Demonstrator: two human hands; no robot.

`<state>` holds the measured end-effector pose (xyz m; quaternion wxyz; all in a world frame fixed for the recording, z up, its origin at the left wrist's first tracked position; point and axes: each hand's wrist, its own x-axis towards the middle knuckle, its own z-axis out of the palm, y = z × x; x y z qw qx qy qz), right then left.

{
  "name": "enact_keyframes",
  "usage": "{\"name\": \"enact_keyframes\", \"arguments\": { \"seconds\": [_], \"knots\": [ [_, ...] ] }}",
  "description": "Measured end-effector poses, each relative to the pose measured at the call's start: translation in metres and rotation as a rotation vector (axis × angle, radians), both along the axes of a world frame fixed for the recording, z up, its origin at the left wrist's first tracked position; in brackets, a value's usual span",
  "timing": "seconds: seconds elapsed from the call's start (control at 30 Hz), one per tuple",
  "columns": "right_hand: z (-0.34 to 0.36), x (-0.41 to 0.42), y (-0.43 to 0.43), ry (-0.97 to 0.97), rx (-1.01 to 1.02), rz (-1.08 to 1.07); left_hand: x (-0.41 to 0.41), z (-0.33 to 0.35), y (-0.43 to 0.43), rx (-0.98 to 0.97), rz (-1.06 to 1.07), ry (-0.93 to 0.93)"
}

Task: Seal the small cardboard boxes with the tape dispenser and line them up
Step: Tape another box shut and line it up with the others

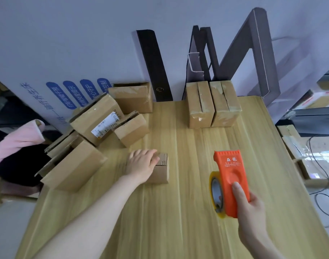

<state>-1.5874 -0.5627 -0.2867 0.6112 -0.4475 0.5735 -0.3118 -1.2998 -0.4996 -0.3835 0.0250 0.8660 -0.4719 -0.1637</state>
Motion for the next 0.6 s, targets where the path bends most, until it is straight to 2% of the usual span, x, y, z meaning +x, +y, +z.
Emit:
{"name": "enact_keyframes", "arguments": {
  "seconds": [0.13,0.27,0.4,0.5,0.6],
  "knots": [
    [0.007,0.001,0.040,-0.032,0.003,0.031,-0.061,0.002,0.036,-0.050,-0.102,0.016],
    [0.016,-0.002,0.078,-0.044,0.011,0.041,-0.121,-0.006,0.088,-0.171,-0.244,-0.060],
    [0.024,-0.009,0.110,-0.022,0.023,0.057,-0.143,-0.009,0.119,-0.247,-0.260,-0.030],
    [0.033,-0.017,0.129,-0.031,0.029,0.057,-0.138,0.000,0.117,-0.270,-0.222,0.060],
    [0.043,-0.024,0.138,-0.025,0.010,0.085,-0.129,0.021,0.103,-0.298,-0.052,0.374]
  ]
}}
